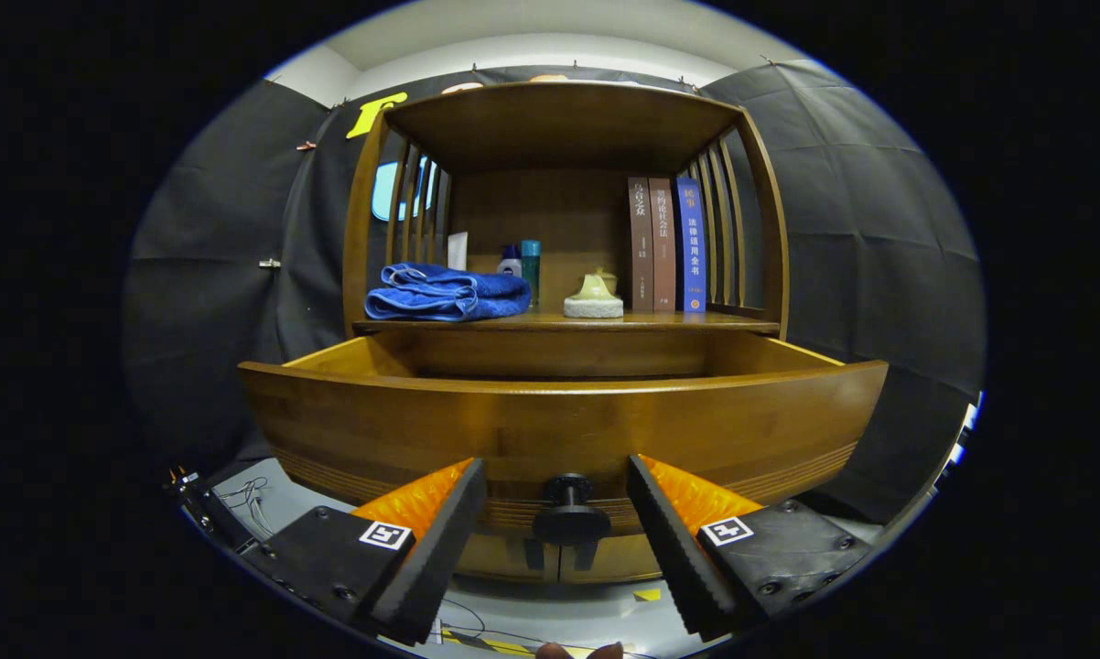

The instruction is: Pull open the drawer, take out the items inside it, and place them on the countertop above the cabinet.

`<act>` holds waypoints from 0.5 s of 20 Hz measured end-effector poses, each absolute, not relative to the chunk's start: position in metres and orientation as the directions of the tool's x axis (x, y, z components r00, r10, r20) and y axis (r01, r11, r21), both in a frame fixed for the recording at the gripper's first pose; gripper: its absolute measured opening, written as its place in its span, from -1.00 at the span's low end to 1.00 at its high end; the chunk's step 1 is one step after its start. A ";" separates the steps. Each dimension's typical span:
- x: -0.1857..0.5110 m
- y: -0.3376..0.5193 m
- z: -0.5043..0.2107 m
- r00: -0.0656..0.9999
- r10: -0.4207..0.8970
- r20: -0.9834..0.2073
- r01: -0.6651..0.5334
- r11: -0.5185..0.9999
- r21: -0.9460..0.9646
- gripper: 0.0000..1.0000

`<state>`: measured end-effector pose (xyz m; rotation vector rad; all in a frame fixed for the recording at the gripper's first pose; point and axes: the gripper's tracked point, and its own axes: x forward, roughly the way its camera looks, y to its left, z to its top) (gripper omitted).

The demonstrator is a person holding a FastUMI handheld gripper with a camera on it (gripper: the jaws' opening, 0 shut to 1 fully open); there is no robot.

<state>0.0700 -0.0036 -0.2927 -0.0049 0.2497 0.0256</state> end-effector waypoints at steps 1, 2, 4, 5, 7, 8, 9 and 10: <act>0.071 -0.002 -0.288 0.975 0.022 -0.223 -0.022 1.000 0.002 0.97; 0.073 -0.001 -0.290 0.975 0.021 -0.222 -0.024 1.000 -0.011 0.97; 0.073 -0.002 -0.289 0.976 0.019 -0.217 -0.022 1.000 -0.009 0.98; 0.076 -0.001 -0.290 0.975 0.017 -0.220 -0.019 1.000 -0.008 0.97; 0.086 -0.001 -0.287 0.974 0.018 -0.225 -0.020 1.000 -0.006 0.98; 0.094 -0.001 -0.283 0.976 0.019 -0.217 -0.021 1.000 -0.010 0.98; 0.102 -0.002 -0.285 0.974 0.017 -0.227 -0.020 1.000 -0.015 0.98; 0.107 -0.001 -0.285 0.974 0.016 -0.224 -0.021 1.000 -0.022 0.98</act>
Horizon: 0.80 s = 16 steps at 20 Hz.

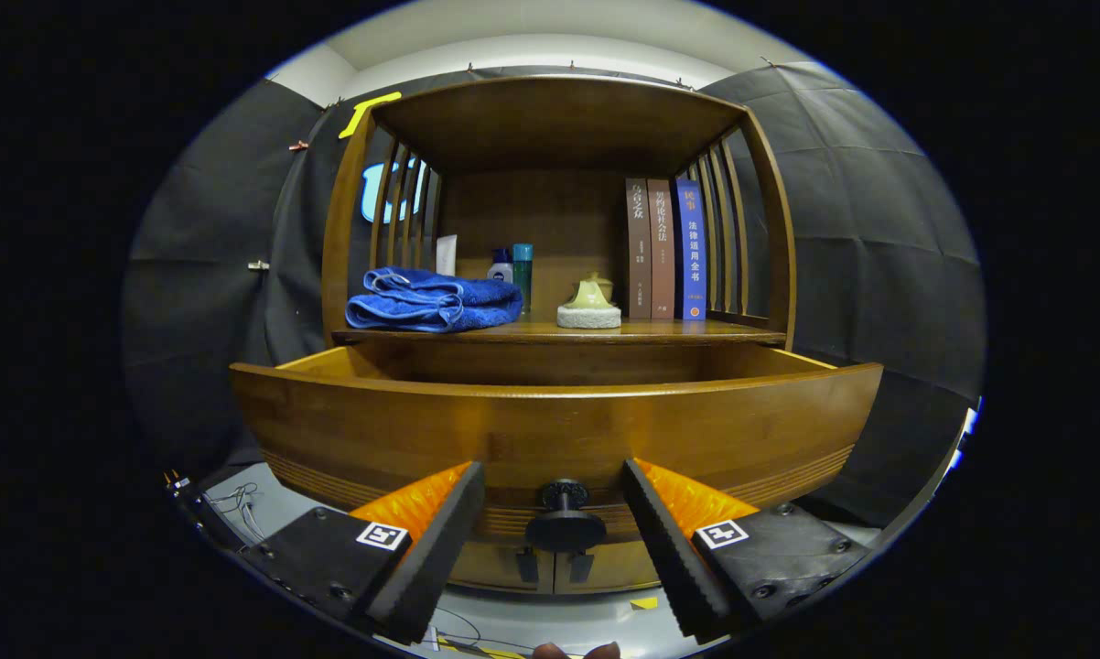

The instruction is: Pull open the drawer, take out the items inside it, and place them on the countertop above the cabinet.

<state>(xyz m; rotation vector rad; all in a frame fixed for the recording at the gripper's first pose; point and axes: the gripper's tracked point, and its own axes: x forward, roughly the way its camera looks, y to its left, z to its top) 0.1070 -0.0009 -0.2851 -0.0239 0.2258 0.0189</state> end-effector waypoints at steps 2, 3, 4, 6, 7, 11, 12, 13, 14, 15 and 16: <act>0.116 0.000 -0.286 0.974 0.016 -0.228 -0.021 1.000 -0.022 0.98; 0.124 0.000 -0.287 0.974 0.015 -0.228 -0.021 0.999 -0.025 0.98; 0.130 0.000 -0.288 0.974 0.013 -0.226 -0.020 0.999 -0.028 0.98; 0.141 0.001 -0.290 0.973 0.012 -0.229 -0.019 0.999 -0.028 0.98; 0.146 0.001 -0.291 0.973 0.011 -0.232 -0.019 0.999 -0.029 0.98; 0.168 0.002 -0.294 0.972 0.009 -0.236 -0.017 0.999 -0.032 0.98; 0.174 0.002 -0.294 0.972 0.008 -0.236 -0.016 0.999 -0.033 0.98; 0.179 0.002 -0.295 0.971 0.007 -0.237 -0.016 0.999 -0.036 0.98; 0.184 0.002 -0.295 0.972 0.006 -0.236 -0.016 0.999 -0.037 0.98; 0.189 0.002 -0.297 0.972 0.006 -0.235 -0.015 0.999 -0.038 0.98; 0.194 0.003 -0.297 0.972 0.005 -0.234 -0.014 0.999 -0.037 0.98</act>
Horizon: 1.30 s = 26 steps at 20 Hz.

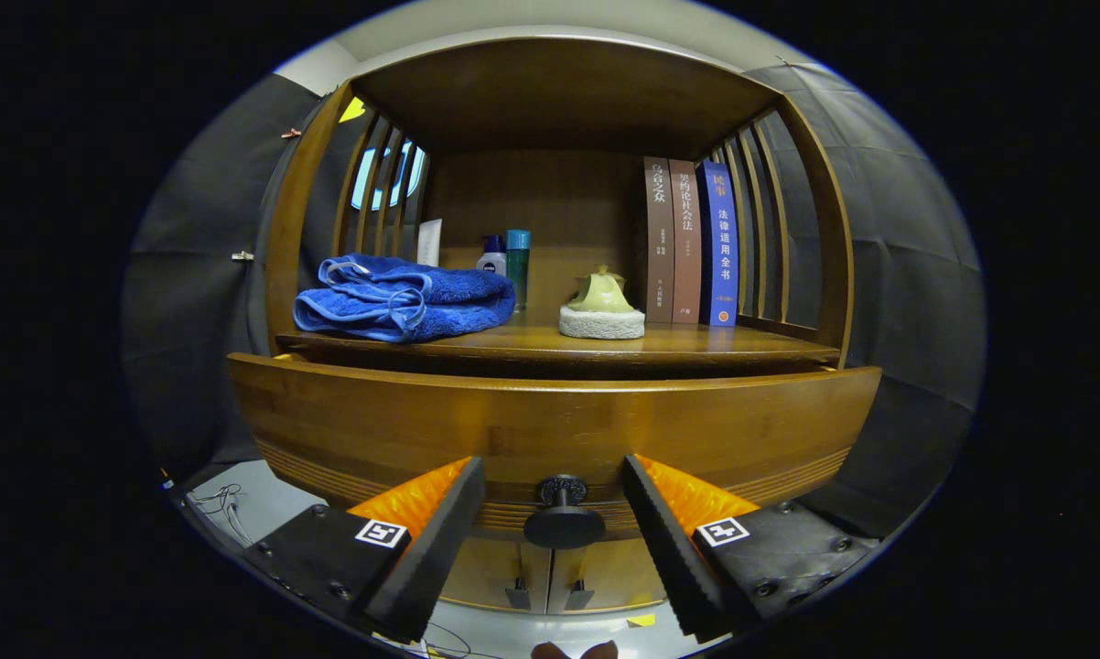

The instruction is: Pull open the drawer, take out the items inside it, and place them on the countertop above the cabinet.

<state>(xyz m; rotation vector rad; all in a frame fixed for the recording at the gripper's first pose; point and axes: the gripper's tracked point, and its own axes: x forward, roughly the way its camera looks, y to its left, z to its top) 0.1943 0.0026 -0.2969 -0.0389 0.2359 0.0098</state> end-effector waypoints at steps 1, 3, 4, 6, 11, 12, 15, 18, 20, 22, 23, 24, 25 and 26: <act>0.200 0.003 -0.298 0.972 0.003 -0.234 -0.013 0.999 -0.039 0.98; 0.212 0.003 -0.300 0.971 -0.002 -0.237 -0.010 0.999 -0.049 0.98; 0.218 0.004 -0.301 0.971 -0.004 -0.238 -0.009 0.999 -0.054 0.98; 0.229 0.004 -0.302 0.969 -0.007 -0.246 -0.008 0.998 -0.059 0.98; 0.234 0.006 -0.302 0.970 -0.016 -0.243 0.001 0.998 -0.063 0.99; 0.233 0.006 -0.302 0.969 -0.017 -0.248 0.001 0.998 -0.063 0.99; 0.229 0.004 -0.300 0.964 -0.012 -0.266 -0.003 0.998 -0.055 0.98; 0.209 0.001 -0.285 0.966 0.004 -0.257 -0.014 0.999 -0.037 0.98; 0.193 -0.005 -0.266 0.969 0.001 -0.247 -0.011 0.999 -0.040 0.98; 0.176 -0.007 -0.239 0.974 0.005 -0.228 -0.011 1.000 -0.027 0.98; 0.168 -0.006 -0.223 0.977 0.012 -0.214 -0.015 1.000 -0.015 0.98; 0.160 -0.008 -0.208 0.978 0.016 -0.207 -0.019 1.000 -0.012 0.98; 0.152 -0.009 -0.193 0.980 0.016 -0.201 -0.019 1.000 -0.013 0.98; 0.142 -0.011 -0.179 0.981 0.015 -0.194 -0.018 1.000 -0.010 0.98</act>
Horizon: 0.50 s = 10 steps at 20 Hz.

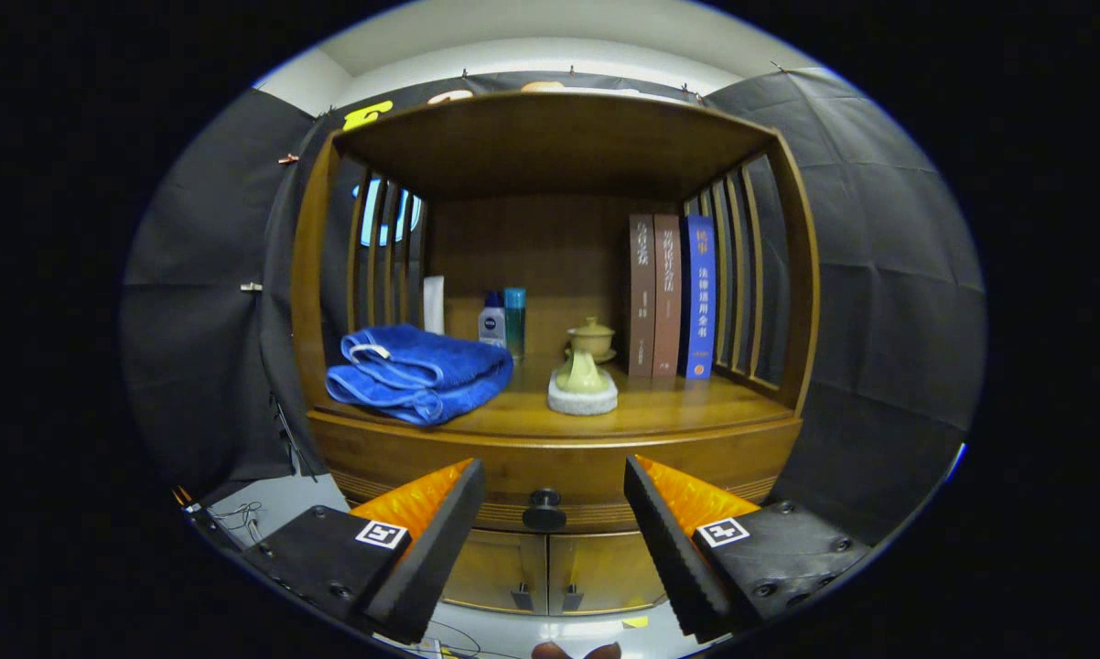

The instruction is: Pull open the drawer, take out the items inside it, and place them on the countertop above the cabinet.

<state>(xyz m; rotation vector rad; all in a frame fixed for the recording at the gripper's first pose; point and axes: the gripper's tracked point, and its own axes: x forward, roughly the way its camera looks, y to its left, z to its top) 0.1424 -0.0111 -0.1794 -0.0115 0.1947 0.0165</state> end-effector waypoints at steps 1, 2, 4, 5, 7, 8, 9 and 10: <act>0.134 -0.011 -0.164 0.983 0.016 -0.181 -0.016 1.000 0.001 0.98; 0.126 -0.009 -0.149 0.986 0.023 -0.163 -0.020 1.000 0.016 0.98; 0.109 -0.009 -0.124 0.989 0.035 -0.142 -0.032 0.999 0.026 0.98; 0.100 -0.008 -0.114 0.989 0.047 -0.138 -0.044 0.999 0.023 0.98; 0.083 -0.010 -0.097 0.990 0.056 -0.130 -0.057 0.998 0.001 0.98; 0.075 -0.010 -0.089 0.991 0.060 -0.122 -0.061 0.998 -0.008 0.98; 0.067 -0.013 -0.080 0.992 0.056 -0.111 -0.059 0.998 -0.016 0.98; 0.060 -0.015 -0.073 0.994 0.051 -0.100 -0.054 0.998 -0.027 0.97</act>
